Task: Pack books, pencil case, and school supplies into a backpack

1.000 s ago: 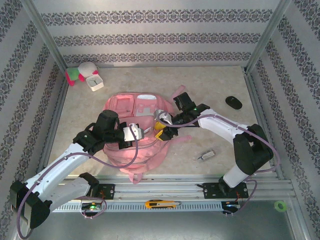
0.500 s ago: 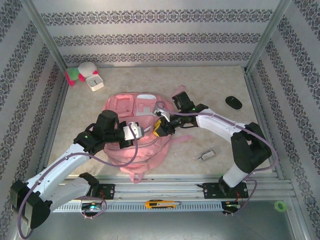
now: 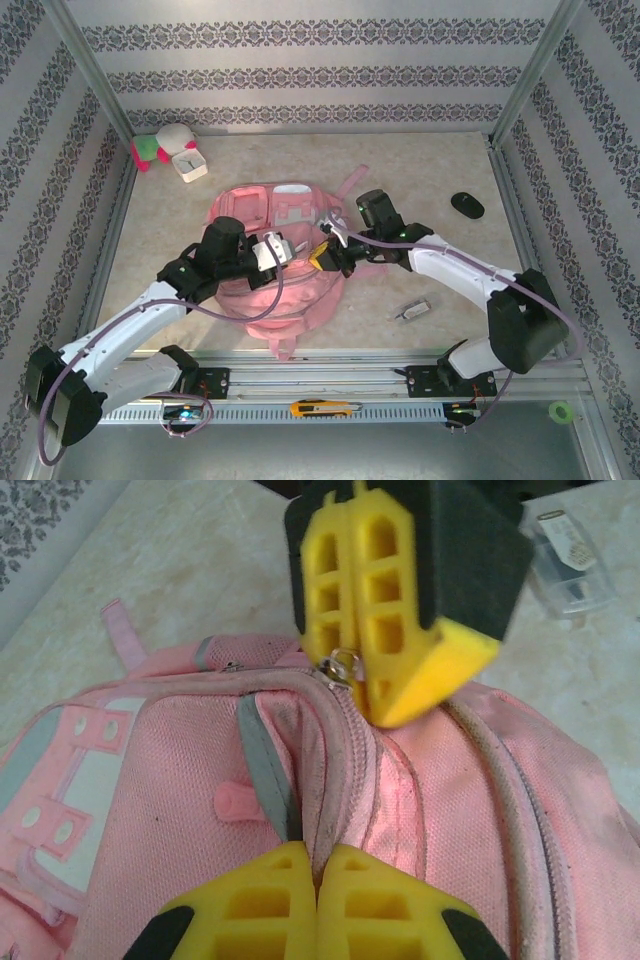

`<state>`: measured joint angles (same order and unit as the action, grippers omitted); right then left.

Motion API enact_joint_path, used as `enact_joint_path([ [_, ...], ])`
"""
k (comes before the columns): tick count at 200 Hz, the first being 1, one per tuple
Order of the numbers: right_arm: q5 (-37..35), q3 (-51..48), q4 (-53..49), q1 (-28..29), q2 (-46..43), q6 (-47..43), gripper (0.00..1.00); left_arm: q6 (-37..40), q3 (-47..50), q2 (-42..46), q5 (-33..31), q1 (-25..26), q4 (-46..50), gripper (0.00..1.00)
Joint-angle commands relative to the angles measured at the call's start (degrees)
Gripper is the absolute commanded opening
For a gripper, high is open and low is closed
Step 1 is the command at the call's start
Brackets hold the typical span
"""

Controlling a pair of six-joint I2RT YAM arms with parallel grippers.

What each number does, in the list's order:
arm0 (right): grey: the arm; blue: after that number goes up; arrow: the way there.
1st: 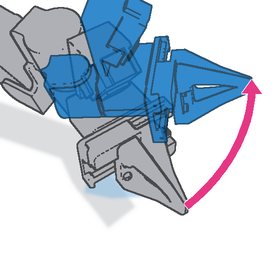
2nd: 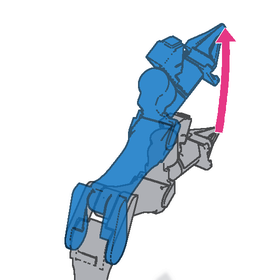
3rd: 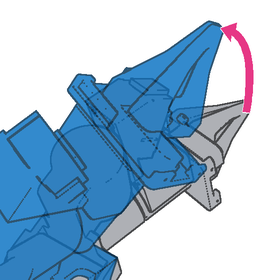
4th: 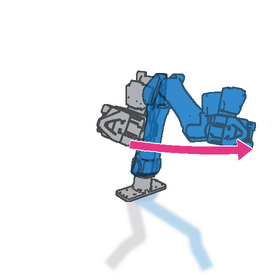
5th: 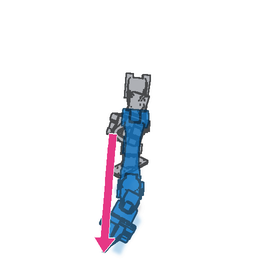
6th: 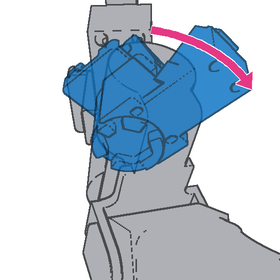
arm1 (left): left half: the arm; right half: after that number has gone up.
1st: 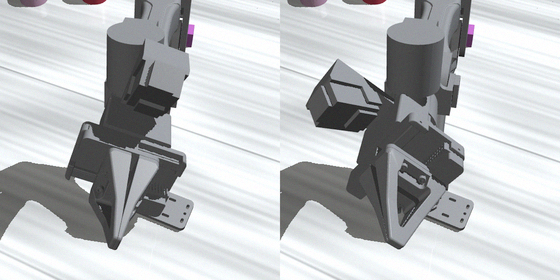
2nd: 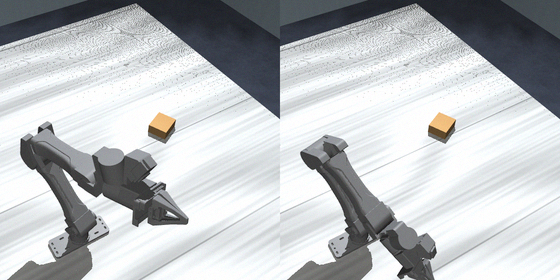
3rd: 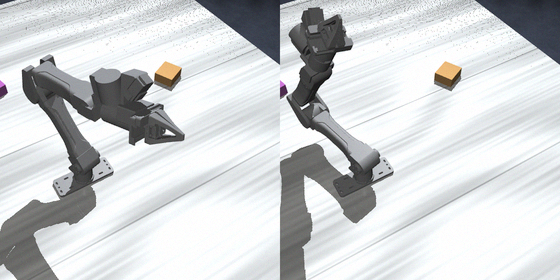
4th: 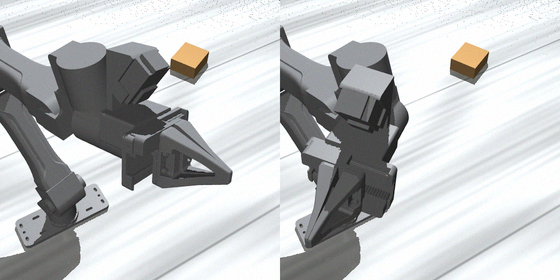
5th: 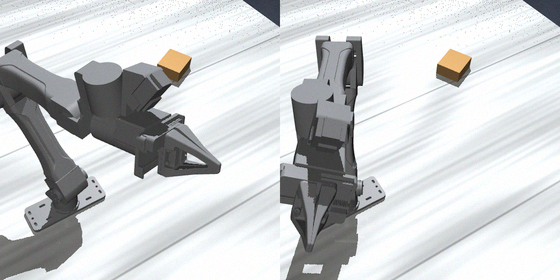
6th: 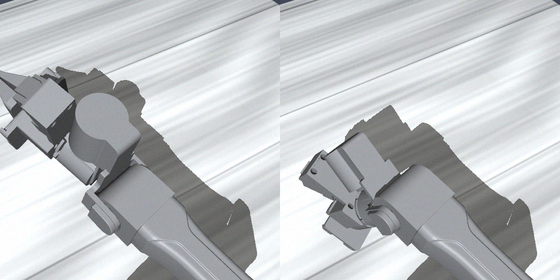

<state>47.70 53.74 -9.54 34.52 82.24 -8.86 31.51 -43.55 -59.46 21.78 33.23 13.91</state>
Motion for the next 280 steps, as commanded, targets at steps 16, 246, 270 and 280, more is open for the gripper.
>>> enact_joint_path([
  [16, -0.95, -1.6, 3.45, 5.79, -5.76, 10.58, 0.0, -11.31, -3.86, -4.14, -12.09, 5.68, -10.21, 0.0],
  [246, -28.33, 3.06, -19.41, 1.9, -9.4, 20.44, 0.0, -90.82, 21.99, 2.74, -12.31, -1.62, -32.17, 0.42],
  [270, -31.58, 4.76, -22.44, 3.88, -8.8, 19.63, 0.0, -95.57, 22.29, 2.15, -15.55, -0.82, -35.98, 0.0],
  [280, -32.45, 5.55, -23.61, 4.86, -8.76, 19.51, 0.0, -96.48, 21.79, 3.01, -17.87, -0.32, -34.99, 0.0],
])
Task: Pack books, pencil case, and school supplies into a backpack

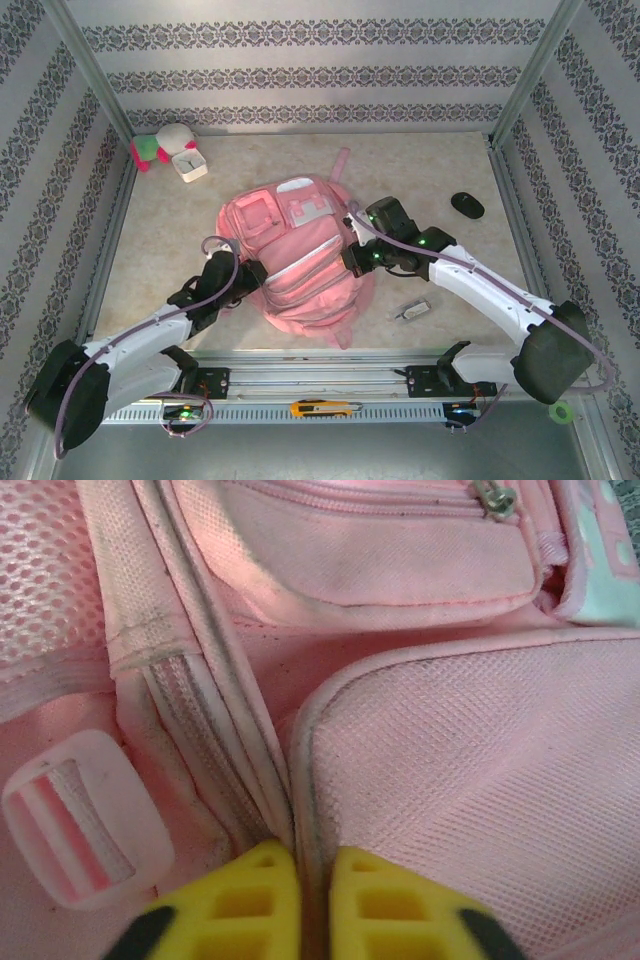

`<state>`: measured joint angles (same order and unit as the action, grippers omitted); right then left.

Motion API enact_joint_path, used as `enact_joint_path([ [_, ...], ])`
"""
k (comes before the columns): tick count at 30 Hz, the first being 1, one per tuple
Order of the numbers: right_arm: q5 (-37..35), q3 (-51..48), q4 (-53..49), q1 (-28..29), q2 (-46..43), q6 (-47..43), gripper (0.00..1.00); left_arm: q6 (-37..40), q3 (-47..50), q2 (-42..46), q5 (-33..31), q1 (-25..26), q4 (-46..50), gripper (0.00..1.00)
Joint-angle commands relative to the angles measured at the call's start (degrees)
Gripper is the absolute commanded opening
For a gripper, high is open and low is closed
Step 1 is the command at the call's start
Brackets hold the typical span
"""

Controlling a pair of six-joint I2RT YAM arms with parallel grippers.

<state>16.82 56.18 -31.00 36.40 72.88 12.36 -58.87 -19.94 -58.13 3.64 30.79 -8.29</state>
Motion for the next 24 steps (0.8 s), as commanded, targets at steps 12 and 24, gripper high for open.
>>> enact_joint_path([
  [12, 0.35, 2.21, -10.07, 7.25, -4.72, -1.92, 0.0, -5.9, -4.62, 9.65, -11.56, 2.65, -1.34, 0.0],
  [24, 9.66, 2.1, -1.58, 6.52, 1.11, 2.2, 0.0, 0.46, -9.57, 6.52, -12.42, 6.48, -0.03, 0.01],
])
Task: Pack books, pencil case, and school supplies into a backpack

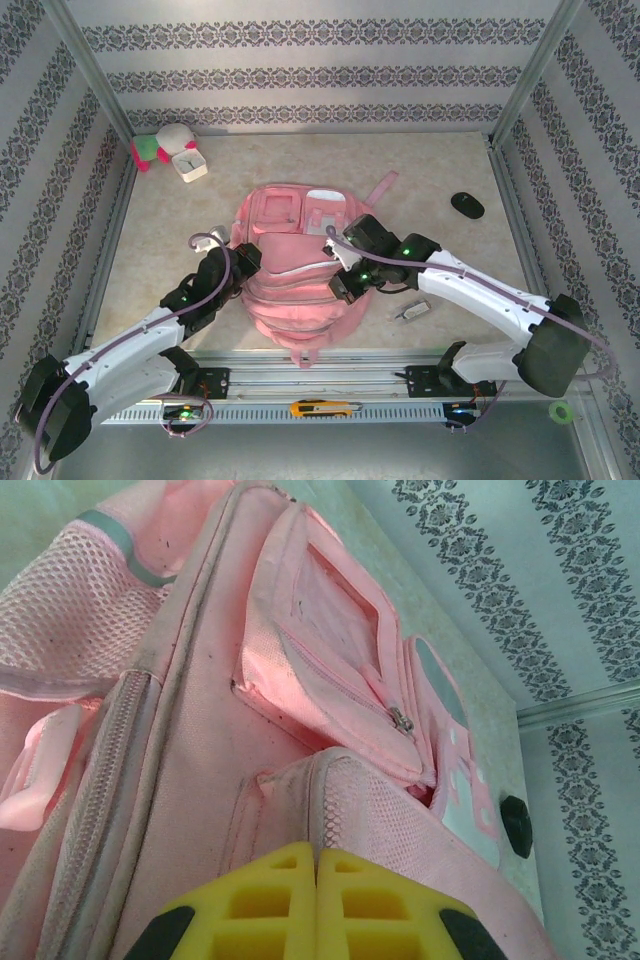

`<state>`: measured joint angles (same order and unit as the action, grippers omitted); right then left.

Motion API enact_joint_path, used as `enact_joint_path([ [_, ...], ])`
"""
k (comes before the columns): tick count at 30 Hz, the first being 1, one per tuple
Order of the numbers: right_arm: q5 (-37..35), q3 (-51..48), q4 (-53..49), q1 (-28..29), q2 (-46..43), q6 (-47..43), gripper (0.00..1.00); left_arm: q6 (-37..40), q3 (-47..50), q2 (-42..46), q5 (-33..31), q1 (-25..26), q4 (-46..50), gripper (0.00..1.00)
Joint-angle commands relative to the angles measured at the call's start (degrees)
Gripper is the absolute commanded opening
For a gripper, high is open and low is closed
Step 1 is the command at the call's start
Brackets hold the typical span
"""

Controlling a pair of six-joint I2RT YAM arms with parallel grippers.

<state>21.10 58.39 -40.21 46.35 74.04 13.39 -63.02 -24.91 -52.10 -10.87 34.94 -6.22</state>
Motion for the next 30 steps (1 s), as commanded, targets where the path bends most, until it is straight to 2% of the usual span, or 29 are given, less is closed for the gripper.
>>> enact_joint_path([
  [1, 6.39, -0.93, 8.6, -4.75, -0.41, 1.36, 0.0, 5.99, -4.84, 0.72, 2.02, 2.35, -1.84, 0.06],
  [2, 11.13, -2.55, 10.95, -9.5, -1.22, -0.18, 0.0, 11.41, -5.5, 1.73, 2.08, 2.33, -1.38, 0.29],
  [3, 12.92, -2.45, 10.66, -10.81, -1.18, -3.1, 0.0, 22.94, -6.64, 3.07, 4.19, 2.33, -0.17, 0.43],
  [7, 18.53, -2.35, 10.06, -13.15, -0.74, -13.28, 0.0, 41.21, -6.76, 3.23, 12.57, 2.42, -2.52, 0.46],
  [12, 23.43, -2.24, 10.16, -14.57, -0.01, -23.14, 0.0, 68.97, -6.32, 0.65, 33.19, 3.3, -4.64, 0.49],
  [15, 24.62, -1.86, 10.18, -15.39, 1.11, -25.45, 0.0, 80.86, -8.48, -2.04, 35.81, 5.76, -1.38, 0.54],
  [19, 25.75, -1.07, 9.4, -15.76, 2.74, -26.86, 0.0, 86.72, -12.66, -7.92, 31.79, 7.84, 0.93, 0.58],
  [23, 26.76, -1.12, 9.29, -15.76, 3.55, -27.52, 0.0, 82.85, -13.51, -13.9, 23.92, 8.14, -5.81, 0.55],
  [24, 26.71, -1.24, 9.33, -15.85, 3.58, -27.69, 0.0, 82.43, -14.18, -15.38, 23.69, 8.21, -6.18, 0.54],
  [28, 26.23, -2.08, 9.35, -16.42, 3.35, -26.89, 0.0, 82.32, -15.95, -18.69, 22.49, 8.86, -5.38, 0.41],
  [30, 25.84, -3.02, 10.08, -17.17, 2.96, -25.56, 0.01, 81.55, -15.33, -18.48, 23.01, 8.92, -6.18, 0.27],
])
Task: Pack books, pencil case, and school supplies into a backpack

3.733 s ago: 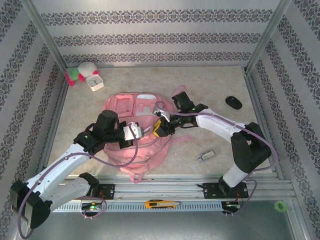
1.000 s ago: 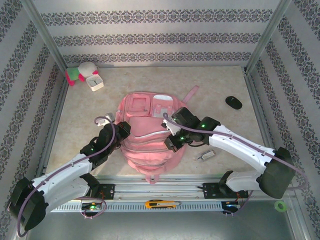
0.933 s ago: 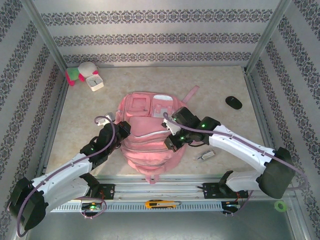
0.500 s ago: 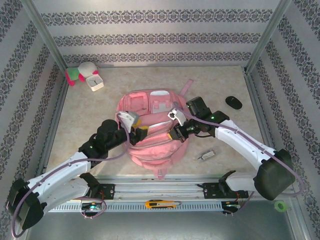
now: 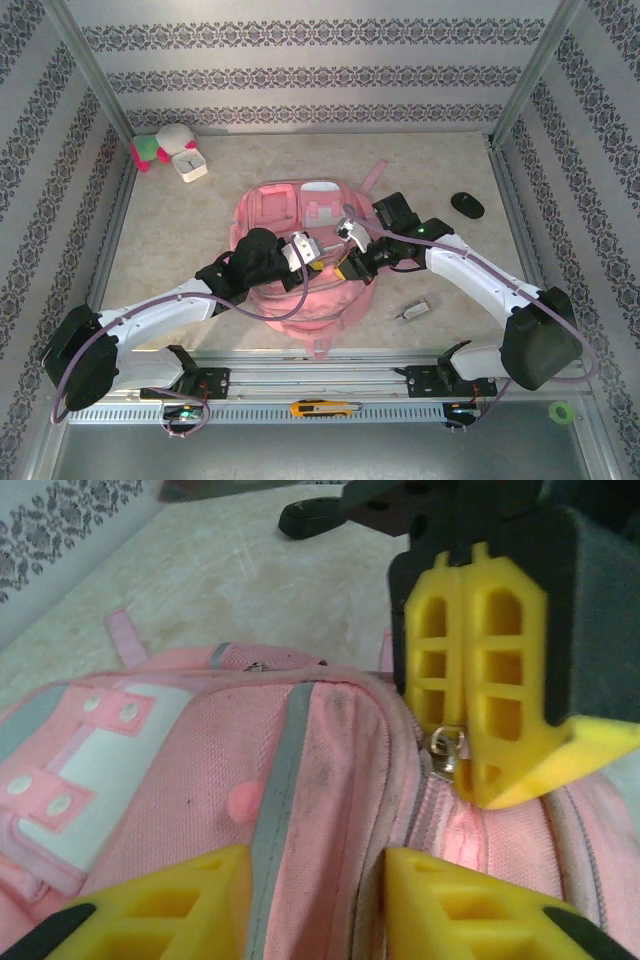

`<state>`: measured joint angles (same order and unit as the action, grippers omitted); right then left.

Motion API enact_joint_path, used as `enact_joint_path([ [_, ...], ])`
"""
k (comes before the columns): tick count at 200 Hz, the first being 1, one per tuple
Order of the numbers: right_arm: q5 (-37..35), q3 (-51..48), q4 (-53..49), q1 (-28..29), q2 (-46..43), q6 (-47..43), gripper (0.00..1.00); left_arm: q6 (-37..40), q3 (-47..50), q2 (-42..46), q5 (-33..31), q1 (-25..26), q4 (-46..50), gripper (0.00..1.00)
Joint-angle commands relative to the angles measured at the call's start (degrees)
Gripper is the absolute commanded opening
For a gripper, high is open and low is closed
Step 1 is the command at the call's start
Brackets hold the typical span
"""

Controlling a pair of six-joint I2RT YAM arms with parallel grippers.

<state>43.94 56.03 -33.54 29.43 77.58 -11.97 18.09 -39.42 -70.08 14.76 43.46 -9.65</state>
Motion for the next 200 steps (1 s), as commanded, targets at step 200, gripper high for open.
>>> enact_joint_path([
  [200, -9.26, -21.68, 33.66, 6.34, -17.92, 27.84, 0.0, -19.1, -1.24, -2.74, -6.03, 5.66, -15.58, 0.0],
])
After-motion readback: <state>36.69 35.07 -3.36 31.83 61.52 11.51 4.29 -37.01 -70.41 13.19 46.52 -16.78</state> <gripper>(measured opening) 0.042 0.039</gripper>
